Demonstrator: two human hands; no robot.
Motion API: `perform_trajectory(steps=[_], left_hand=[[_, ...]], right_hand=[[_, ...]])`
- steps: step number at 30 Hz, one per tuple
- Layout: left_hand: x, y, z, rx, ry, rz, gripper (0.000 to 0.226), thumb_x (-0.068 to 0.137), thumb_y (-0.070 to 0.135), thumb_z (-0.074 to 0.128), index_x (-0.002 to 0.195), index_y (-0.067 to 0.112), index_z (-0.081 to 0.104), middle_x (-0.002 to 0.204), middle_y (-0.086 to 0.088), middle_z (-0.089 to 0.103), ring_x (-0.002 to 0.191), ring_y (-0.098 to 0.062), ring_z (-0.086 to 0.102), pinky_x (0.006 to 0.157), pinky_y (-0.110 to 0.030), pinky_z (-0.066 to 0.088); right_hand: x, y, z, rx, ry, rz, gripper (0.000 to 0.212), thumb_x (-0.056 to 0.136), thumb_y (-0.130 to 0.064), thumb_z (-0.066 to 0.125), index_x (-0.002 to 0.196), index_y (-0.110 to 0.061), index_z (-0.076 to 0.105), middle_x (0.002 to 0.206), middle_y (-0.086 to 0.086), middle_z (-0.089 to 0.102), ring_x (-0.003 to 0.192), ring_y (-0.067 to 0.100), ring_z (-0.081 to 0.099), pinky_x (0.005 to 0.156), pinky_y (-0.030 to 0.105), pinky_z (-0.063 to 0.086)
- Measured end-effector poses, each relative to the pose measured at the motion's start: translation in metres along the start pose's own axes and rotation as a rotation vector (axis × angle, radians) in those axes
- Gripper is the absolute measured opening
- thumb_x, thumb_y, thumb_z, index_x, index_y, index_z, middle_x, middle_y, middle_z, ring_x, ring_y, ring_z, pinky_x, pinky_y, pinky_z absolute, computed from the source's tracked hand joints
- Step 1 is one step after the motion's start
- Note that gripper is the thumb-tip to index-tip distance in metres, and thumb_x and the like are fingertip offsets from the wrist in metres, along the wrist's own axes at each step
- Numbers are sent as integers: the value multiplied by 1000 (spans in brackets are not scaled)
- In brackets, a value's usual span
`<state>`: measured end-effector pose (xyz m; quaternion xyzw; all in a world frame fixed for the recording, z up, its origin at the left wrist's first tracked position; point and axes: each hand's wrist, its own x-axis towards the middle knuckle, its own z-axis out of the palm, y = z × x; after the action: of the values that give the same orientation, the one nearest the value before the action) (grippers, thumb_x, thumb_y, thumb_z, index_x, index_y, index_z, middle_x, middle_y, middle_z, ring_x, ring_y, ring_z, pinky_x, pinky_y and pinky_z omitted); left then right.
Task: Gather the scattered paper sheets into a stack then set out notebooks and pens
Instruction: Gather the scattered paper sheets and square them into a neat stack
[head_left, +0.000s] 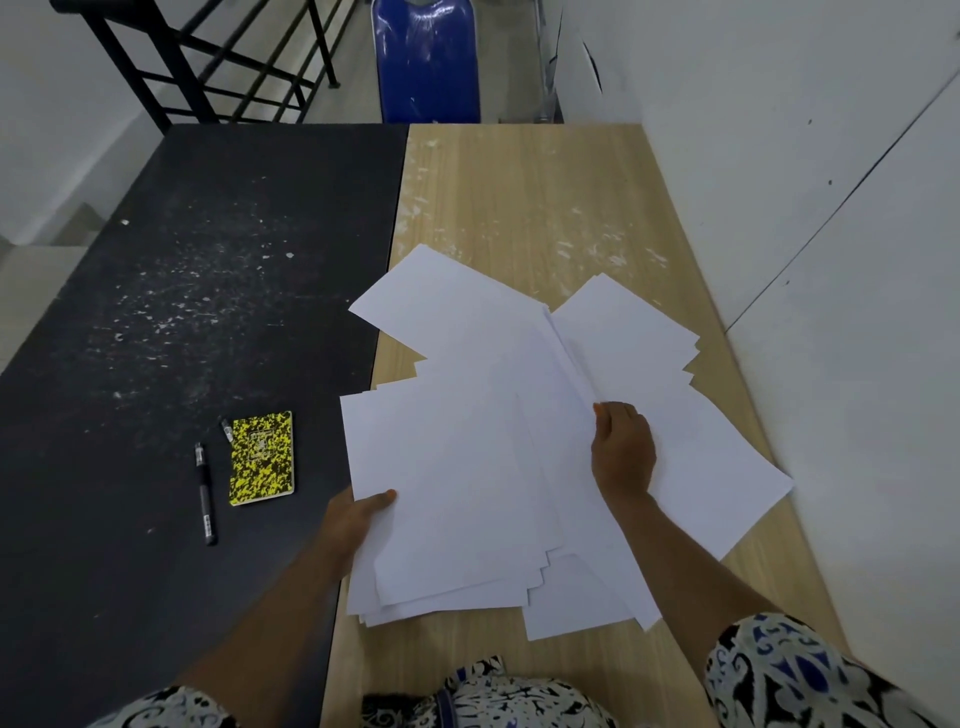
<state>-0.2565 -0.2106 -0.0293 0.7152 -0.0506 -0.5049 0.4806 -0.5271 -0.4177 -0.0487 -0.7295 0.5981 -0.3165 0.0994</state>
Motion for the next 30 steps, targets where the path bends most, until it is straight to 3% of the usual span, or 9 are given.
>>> perform_trajectory(steps=[2, 7, 11, 14, 16, 21, 24, 26, 30], left_hand=[[0, 0, 1, -6, 8, 3, 22, 85, 7, 69, 106, 8, 64, 105, -11, 68, 89, -26, 66, 69, -33, 52], [4, -3, 1, 20, 19, 13, 23, 86, 12, 70, 109, 9, 64, 112, -13, 67, 93, -28, 65, 73, -35, 52], [3, -2, 0, -53, 27, -36, 44, 94, 53, 49, 119, 17, 61, 115, -8, 65, 105, -29, 61, 93, -45, 49], [-2, 2, -1, -285, -116, -55, 59, 95, 64, 30, 120, 22, 63, 112, -9, 68, 104, -29, 62, 85, -41, 52], [-6, 3, 0, -226, -126, -22, 50, 95, 59, 39, 118, 22, 63, 109, -4, 69, 100, -25, 64, 75, -37, 53], [-1, -10, -3, 51, -45, 100, 39, 77, 19, 80, 112, 15, 63, 109, -3, 68, 99, -24, 66, 78, -35, 54], [-5, -10, -2, 20, -43, 116, 39, 79, 13, 78, 114, 14, 61, 106, -1, 67, 96, -20, 65, 77, -34, 53], [-4, -9, -2, -3, -63, 104, 32, 81, 12, 75, 110, 16, 61, 103, 1, 67, 92, -18, 65, 73, -31, 53], [-1, -9, -4, -6, -81, 81, 27, 83, 12, 74, 107, 16, 62, 105, -2, 68, 94, -22, 65, 77, -36, 54]], right_hand=[[-4, -10, -2, 121, -54, -54, 32, 99, -27, 46, 98, -3, 68, 91, 11, 69, 80, 29, 63, 68, 32, 49], [-40, -40, 4, 290, -265, -212, 63, 97, -56, 33, 105, -8, 72, 97, 8, 73, 90, 26, 67, 80, 35, 55], [-88, -55, 2, 293, -576, -494, 48, 97, -50, 40, 111, -15, 71, 109, 3, 71, 105, 22, 64, 90, 33, 51], [-124, -49, 5, 199, -613, -841, 32, 96, -34, 48, 107, -15, 71, 109, -1, 72, 110, 22, 64, 87, 36, 54], [-136, -44, 6, 202, -641, -900, 42, 101, -41, 38, 108, -16, 71, 111, -4, 72, 116, 20, 61, 89, 34, 53], [-125, -48, -9, 204, -740, -708, 52, 94, -59, 38, 97, -17, 68, 121, 0, 67, 129, 21, 51, 101, 34, 39], [-110, -48, -15, 216, -540, -497, 50, 91, -61, 45, 88, -16, 67, 101, 1, 70, 103, 17, 61, 87, 30, 46], [-97, -47, -14, 230, -398, -257, 40, 91, -54, 52, 86, -17, 65, 93, -2, 65, 88, 14, 58, 76, 30, 46], [-62, -43, -8, 233, -250, 382, 30, 87, -23, 65, 111, -8, 56, 116, 13, 51, 103, 30, 55, 85, 40, 49]])
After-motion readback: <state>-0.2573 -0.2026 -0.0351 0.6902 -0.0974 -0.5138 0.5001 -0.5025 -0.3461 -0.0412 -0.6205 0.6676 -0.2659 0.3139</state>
